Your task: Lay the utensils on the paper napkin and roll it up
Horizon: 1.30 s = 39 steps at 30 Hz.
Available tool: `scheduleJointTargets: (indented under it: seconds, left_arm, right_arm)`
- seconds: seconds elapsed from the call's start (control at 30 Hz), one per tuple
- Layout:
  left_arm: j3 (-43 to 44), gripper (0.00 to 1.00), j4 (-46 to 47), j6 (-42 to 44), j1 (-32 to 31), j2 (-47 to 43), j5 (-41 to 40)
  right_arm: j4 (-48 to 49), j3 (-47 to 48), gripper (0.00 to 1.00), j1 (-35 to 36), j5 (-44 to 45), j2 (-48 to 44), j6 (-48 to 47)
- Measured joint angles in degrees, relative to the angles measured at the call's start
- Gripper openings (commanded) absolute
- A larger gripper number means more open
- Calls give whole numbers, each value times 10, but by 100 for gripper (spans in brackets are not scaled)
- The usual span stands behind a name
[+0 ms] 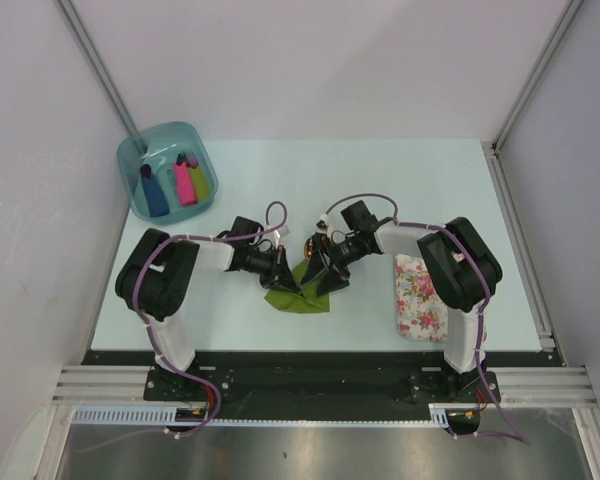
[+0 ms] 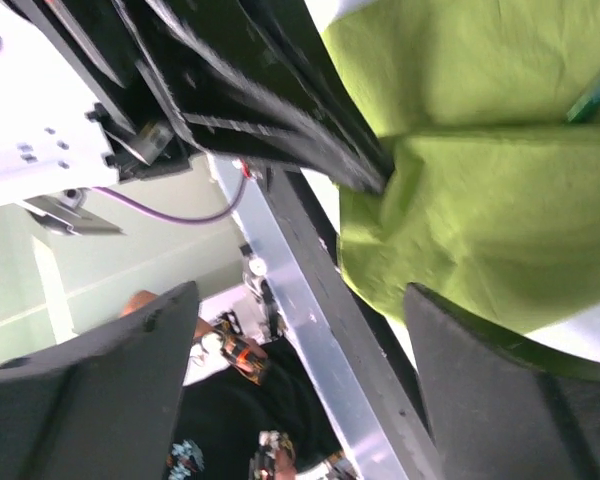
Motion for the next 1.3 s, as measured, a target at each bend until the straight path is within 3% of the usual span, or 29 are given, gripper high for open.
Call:
scheduleJointTargets:
  seconds: [0.1, 0.13, 0.17, 0.3, 0.33, 0.43, 0.63, 0.97, 1.17, 1.3]
  left_arm:
    - [-2, 0, 0, 0, 3, -3, -3]
    - [-3, 0, 0, 0, 3, -6, -3]
    - [-4, 0, 0, 0, 3, -8, -3]
    - [-5, 7, 3, -1, 6, -16, -2]
    - [-8, 17, 6, -2, 8, -18, -2]
    - [-21, 36, 9, -5, 20, -35, -2]
    - [-45, 56, 12, -12, 50, -75, -1]
    - [-64, 57, 32, -43, 53, -82, 2]
    - [-63, 50, 47, -53, 40, -68, 2]
    - [-58, 41, 45, -52, 30, -49, 2]
  right_arm:
    - [-30, 0, 61, 0, 4, -1, -25]
    - [-39, 0, 48, 1, 5, -1, -30]
    - [-43, 0, 46, 1, 5, -1, -36]
    - [-42, -1, 42, 10, 7, -1, -41]
    - [-38, -1, 41, 14, 6, 0, -40]
    - [-21, -1, 40, 21, 4, 6, -38]
    - [-5, -8, 39, 25, 5, 10, -36]
    - [14, -9, 38, 25, 7, 30, -35]
    - [39, -9, 37, 28, 11, 47, -21]
    - [51, -9, 29, 28, 20, 48, -13]
